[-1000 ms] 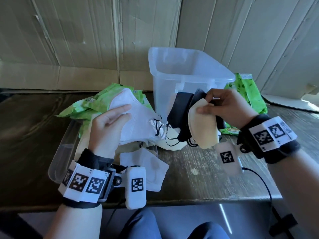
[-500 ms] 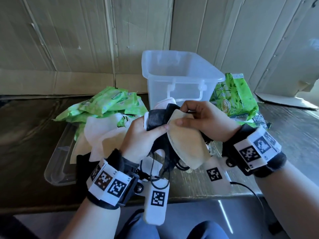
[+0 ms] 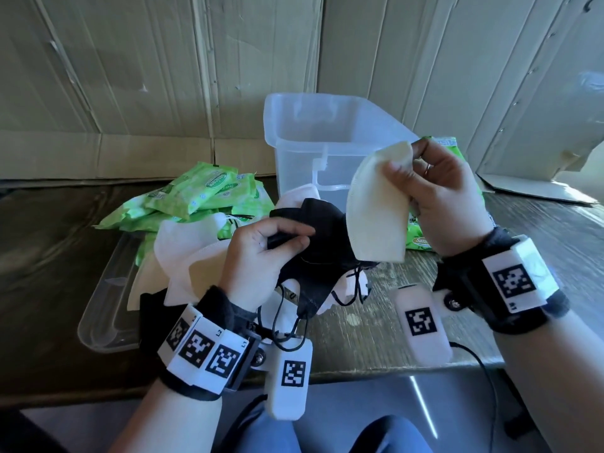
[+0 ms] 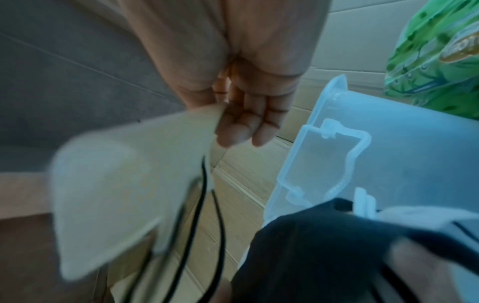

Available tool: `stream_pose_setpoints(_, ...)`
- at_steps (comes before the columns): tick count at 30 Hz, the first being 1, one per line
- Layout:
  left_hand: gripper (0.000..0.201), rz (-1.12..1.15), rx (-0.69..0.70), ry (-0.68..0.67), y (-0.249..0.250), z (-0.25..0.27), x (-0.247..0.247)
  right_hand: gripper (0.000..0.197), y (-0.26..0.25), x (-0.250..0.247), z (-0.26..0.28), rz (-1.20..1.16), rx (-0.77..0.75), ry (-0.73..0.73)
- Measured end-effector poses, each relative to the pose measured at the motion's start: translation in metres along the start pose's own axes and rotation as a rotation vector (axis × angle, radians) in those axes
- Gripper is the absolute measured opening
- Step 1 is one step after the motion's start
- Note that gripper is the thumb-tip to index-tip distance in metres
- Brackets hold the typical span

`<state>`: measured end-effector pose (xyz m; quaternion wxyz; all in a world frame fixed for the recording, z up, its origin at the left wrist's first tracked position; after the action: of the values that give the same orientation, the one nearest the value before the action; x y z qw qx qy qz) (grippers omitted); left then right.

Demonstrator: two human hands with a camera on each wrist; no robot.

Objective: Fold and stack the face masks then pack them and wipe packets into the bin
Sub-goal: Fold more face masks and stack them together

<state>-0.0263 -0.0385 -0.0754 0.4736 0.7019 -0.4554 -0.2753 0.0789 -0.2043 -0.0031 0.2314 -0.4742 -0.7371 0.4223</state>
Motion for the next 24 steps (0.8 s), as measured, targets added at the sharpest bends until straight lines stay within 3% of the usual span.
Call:
stream_pose_setpoints(7,0.025,-0.007,-0.109,0.057,-0.013,0.001,-0.008,0.013,-0.008,-0.003,-0.001,-0.021,-0.084,0.024)
stream_pose_setpoints(10,0.021,0.013,-0.126,0.049,-0.012,0.001,-0.006,0.041,-0.004,0.009,-0.001,-0.004,-0.056,-0.085)
stream_pose_setpoints(13,0.009,0.069,-0.137,0.049,-0.008,0.002,-0.001,0.018,0.006,0.025,0.003,0.055,0.018,-0.195)
stream_pose_setpoints(14,0.015,0.084,-0.133,0.042,-0.007,0.003,0.000,0.016,0.010,0.030,0.005,0.104,0.052,-0.235)
stream_pose_setpoints(16,0.023,0.070,-0.109,0.015,-0.004,0.004,0.002,0.022,0.019,0.041,0.010,0.234,0.108,-0.335)
stream_pose_setpoints(18,0.018,0.046,-0.090,-0.009,-0.001,0.004,0.003,0.022,0.024,0.048,0.013,0.343,0.144,-0.403)
stream_pose_setpoints(20,0.013,0.032,-0.072,-0.033,0.000,0.004,0.004,0.024,0.027,0.051,0.014,0.368,0.167,-0.429)
stream_pose_setpoints(24,0.025,0.008,-0.058,-0.038,-0.001,0.005,0.005,0.029,0.028,0.053,0.014,0.392,0.175,-0.438)
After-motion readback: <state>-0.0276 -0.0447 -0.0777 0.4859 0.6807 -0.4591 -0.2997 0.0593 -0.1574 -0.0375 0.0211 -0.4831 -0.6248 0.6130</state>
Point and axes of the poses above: each hand's wrist, its own z-axis away from the middle knuckle, its own x-axis out of the palm, y = z × x, the point moved 7 cm from there along -z, towards the middle knuckle, and after that the axes turned 4 degrees about z, right-handed, at the moved point
